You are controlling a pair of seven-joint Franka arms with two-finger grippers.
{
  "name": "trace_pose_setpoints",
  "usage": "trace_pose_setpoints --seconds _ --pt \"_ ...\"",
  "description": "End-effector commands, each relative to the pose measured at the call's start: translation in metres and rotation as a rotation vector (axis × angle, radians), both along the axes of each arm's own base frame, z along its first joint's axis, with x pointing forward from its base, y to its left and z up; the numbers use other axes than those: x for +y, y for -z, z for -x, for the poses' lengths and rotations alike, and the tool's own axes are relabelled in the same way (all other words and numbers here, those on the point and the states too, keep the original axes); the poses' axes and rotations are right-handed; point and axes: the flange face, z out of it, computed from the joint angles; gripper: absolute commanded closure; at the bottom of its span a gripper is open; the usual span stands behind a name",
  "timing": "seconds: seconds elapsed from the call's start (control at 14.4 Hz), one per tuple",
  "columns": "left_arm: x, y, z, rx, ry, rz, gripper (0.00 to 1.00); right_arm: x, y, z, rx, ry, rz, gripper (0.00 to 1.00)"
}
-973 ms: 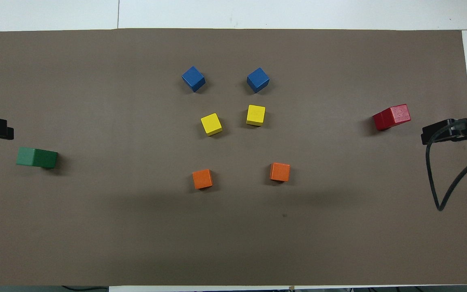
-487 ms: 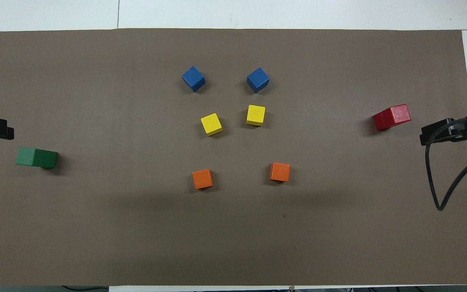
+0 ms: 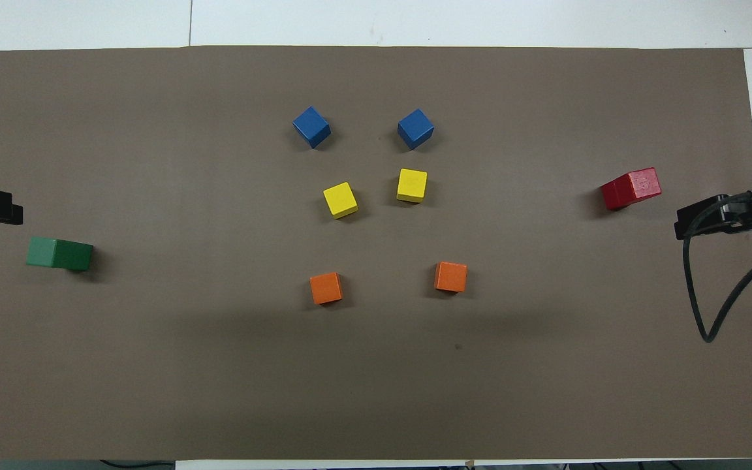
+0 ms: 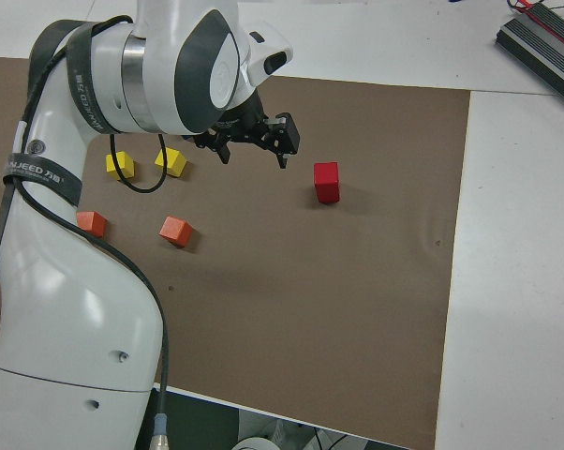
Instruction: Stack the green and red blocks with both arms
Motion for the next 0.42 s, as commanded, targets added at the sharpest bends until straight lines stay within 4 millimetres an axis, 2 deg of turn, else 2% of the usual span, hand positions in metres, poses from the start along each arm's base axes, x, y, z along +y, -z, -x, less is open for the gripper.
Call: trace_pose_setpoints --seconds 0.0,0.35 --pt "-0.0022 -0.0059 0.0029 -0.017 0.005 -0.018 0.0 -0.0015 -0.0013 -0.0021 0.013 0.014 -0.008 0.0" --pt "-0.0022 -0.006 0.0028 -0.018 0.005 -0.018 0.0 -0.0015 0.001 -0.0018 0.019 0.014 -0.008 0.0"
